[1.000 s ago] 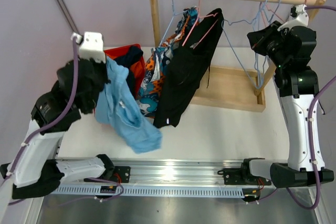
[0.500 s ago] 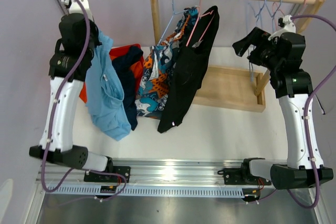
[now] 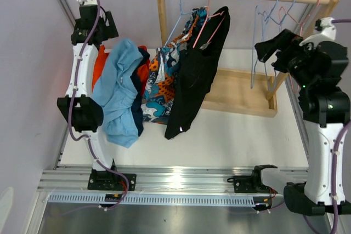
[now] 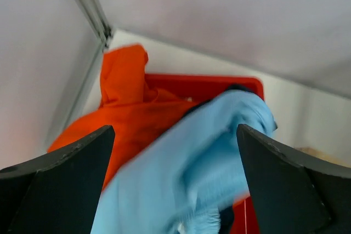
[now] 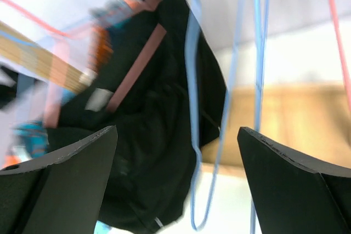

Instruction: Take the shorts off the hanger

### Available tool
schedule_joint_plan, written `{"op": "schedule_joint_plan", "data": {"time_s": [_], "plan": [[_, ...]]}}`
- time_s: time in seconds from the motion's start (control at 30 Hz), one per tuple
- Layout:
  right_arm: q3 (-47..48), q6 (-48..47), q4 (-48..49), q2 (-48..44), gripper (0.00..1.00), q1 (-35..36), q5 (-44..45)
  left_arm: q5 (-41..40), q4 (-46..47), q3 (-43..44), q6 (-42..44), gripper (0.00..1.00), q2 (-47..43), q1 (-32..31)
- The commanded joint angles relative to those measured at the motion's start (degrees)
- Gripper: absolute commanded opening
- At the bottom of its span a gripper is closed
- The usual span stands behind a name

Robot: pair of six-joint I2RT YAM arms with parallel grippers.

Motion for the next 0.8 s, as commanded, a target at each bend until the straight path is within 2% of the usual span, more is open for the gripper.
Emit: {"op": "schedule_joint_plan", "data": {"time_s": [0.0, 0.03, 0.07, 0.13, 0.17, 0.23, 0.27, 0.3, 0.37, 0.4, 0.5, 0.53, 0.67, 0.77], "plan": [[7.6, 0.4, -0.1, -1.4, 0.99, 0.0, -2.1, 2.9, 0.9, -1.0, -3.8, 0.99, -4.2, -0.9], [8.5, 1.7, 0.5, -1.1, 0.99, 0.0, -3.4, 2.8, 2.0, -2.6, -3.6, 0.99, -6.1, -1.0], [9.5, 2.3, 1.4, -0.4, 0.99, 0.1, -6.6, 2.5, 4.3, -8.4, -3.2, 0.99, -8.5, -0.9], [9.6, 3.1, 5.3, 1.0, 0.99, 2.7, -8.5, 1.8, 6.5, -12.6, -3.3, 0.99, -16.7, -4.0], [10.2, 2.8, 6.1, 2.0, 0.99, 4.3, -8.7, 1.8, 8.6, -19.2, -3.6, 0.99, -19.6, -5.1], [11.8, 1.4, 6.5, 6.7, 0.99, 8.8, -5.6, 1.6, 10.7, -23.5, -4.0, 0.99, -28.6, -6.3], [14.4, -0.3, 6.0, 8.7, 0.99, 12.8, -4.3, 1.8, 12.2, -27.8, -5.1, 0.99, -31.4, -7.3], [15.7, -0.5, 5.2, 12.5, 0.99, 13.8, -3.0, 2.4, 12.9, -32.0, -5.9, 0.99, -34.0, -7.7], [18.4, 0.0, 5.4, 15.8, 0.99, 15.1, -2.8, 4.8, 14.1, -37.3, -6.8, 0.99, -40.7, -9.7], [18.6, 0.2, 6.5, 17.9, 0.99, 15.2, -2.8, 5.2, 14.5, -42.8, -6.4, 0.99, -42.8, -10.7], [18.5, 0.7, 9.0, 20.2, 0.99, 15.3, -2.1, 5.5, 14.8, -48.1, -5.8, 0.99, -50.9, -13.6], [19.1, 0.9, 9.2, 22.0, 0.99, 15.2, -2.0, 5.6, 15.0, -54.0, -6.2, 0.99, -55.6, -13.9], [19.0, 2.7, 11.9, 25.2, 0.98, 15.3, -2.7, 8.3, 17.8, -67.9, -7.3, 0.99, -66.4, -14.9], [18.8, 3.7, 13.3, 26.9, 0.98, 16.3, -2.4, 9.3, 18.4, -73.8, -7.6, 0.99, -71.2, -16.9]]}}
